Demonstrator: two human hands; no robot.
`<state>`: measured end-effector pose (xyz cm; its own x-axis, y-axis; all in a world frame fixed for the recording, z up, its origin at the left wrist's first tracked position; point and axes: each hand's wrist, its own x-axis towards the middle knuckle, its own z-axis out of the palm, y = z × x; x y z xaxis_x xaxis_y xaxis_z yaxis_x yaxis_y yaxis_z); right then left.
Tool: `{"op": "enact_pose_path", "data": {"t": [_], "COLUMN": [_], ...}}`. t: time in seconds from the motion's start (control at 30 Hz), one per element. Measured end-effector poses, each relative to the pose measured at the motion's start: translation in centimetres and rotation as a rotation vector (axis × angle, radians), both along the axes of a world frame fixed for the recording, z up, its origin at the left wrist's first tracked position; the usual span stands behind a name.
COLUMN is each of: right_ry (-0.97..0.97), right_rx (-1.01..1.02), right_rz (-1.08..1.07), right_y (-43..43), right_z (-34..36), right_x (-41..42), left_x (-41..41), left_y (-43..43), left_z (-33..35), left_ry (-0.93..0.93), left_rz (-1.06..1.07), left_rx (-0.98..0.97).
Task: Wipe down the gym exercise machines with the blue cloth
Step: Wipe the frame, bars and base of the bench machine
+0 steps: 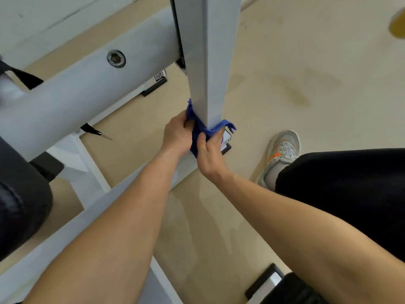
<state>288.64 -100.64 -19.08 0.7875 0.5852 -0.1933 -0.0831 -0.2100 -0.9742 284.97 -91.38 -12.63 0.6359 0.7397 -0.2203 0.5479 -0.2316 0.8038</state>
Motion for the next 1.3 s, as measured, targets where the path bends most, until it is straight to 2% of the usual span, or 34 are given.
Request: {"op": "enact_pose_path", "data": {"t": [0.1, 0.27, 0.4, 0.5, 0.63, 0.73, 0.8, 0.9, 1.0, 1.1, 1.3], "right_ry": [-0.061, -0.345, -0.417, -0.396, -0.284, 0.013, 0.210, 0.359, 0.347, 0.292, 0.204], "right_rx": [-0.069, -0.319, -0.362, -0.381, -0.381, -0.290, -0.199, -0.087, -0.051, -0.080, -0.153], "right_rz": [0.067, 0.322, 0.350, 0.385, 0.371, 0.243, 0.127, 0.023, 0.019, 0.046, 0.078], "right_y": [-1.1, -2.0, -2.0, -2.3, -2.7, -2.4, -1.9, -1.6, -1.9, -1.9, -1.1], "right_z": [0.3, 0.1, -1.0, -1.5, -1.0, -0.3, 0.5, 2.9, 3.6, 3.2, 0.8], "right_x": [1.8, 5.2, 6.0, 6.2, 5.7, 4.3, 3.4, 2.2, 1.5, 1.5, 2.4], "left_x": [-0.4, -0.8, -0.6, -0.5, -0.9, -1.4, -1.7, -2.1, -2.7, -3.5, -4.1], "left_y": [-1.2, -1.8, -0.9, -1.0, -3.0, -4.4, -5.1, -5.6, -5.6, -5.3, -4.7], "left_z": [-0.7, -1.2, -1.4, -1.5, -1.4, -0.9, -0.5, 0.7, 1.4, 0.9, -2.3], "left_ry": [-0.020, -0.092, -0.080, -0.079, -0.088, 0.019, 0.025, 0.008, -0.037, -0.001, 0.164], "left_rz": [0.005, 0.025, -0.006, 0.013, 0.153, 0.229, 0.254, 0.325, 0.383, 0.370, 0.074], "left_rx": [0.034, 0.009, 0.028, 0.025, 0.075, 0.176, 0.189, 0.198, 0.186, 0.215, 0.497]}}
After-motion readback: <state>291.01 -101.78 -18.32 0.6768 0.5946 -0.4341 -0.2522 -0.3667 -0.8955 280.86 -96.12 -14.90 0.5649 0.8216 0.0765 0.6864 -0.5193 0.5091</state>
